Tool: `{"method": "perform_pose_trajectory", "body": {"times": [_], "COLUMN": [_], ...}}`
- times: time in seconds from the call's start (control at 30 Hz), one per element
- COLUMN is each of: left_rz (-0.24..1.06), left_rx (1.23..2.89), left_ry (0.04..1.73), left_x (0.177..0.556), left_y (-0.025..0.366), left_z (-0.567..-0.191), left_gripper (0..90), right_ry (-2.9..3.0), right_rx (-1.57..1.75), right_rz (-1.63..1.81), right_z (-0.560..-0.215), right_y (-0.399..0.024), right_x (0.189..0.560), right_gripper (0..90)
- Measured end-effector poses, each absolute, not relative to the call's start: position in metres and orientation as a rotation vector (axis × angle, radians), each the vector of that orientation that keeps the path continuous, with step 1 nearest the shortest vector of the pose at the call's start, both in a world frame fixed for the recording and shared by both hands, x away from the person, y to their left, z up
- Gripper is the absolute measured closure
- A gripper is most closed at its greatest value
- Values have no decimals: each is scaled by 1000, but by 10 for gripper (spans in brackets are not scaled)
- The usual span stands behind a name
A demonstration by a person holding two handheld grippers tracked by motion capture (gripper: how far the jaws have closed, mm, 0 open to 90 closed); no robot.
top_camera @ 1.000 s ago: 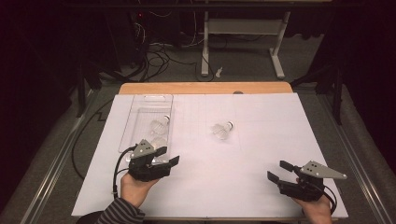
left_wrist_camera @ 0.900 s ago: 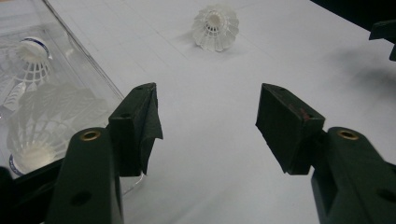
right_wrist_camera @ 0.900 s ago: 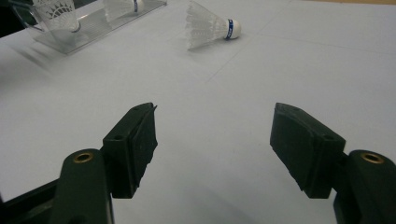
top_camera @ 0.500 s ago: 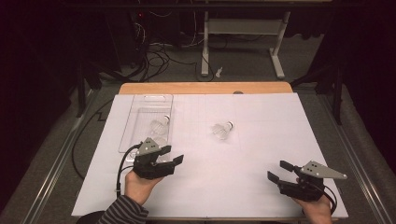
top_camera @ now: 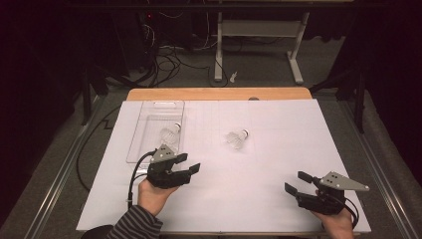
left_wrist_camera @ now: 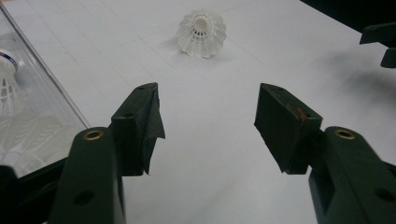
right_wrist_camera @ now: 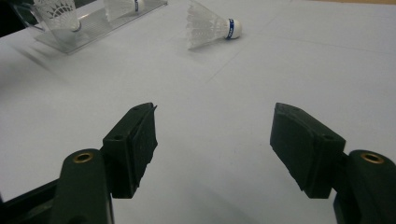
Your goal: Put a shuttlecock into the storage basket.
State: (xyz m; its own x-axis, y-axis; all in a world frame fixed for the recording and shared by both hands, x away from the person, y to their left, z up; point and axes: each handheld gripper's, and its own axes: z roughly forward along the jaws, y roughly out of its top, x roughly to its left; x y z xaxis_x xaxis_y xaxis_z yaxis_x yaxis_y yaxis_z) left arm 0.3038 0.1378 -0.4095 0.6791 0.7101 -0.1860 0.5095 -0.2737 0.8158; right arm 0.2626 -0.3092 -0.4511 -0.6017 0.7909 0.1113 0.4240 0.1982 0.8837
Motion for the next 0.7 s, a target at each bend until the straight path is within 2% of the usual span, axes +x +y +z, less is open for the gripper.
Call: {"method": "perform_pose_trajectory", "body": {"times": [0.7], "left_rz": [255], "left_rx": [1969], "left_ry": [936], "left_x": [318], "left_y": [122], "left_z": [-405], "left_gripper": [418], "right_ry": [2122], "right_rx": [1135], "right_rz": [1367], "right_z": [-452], "right_y": [-309], "right_x": [263], "right_gripper": [318]}}
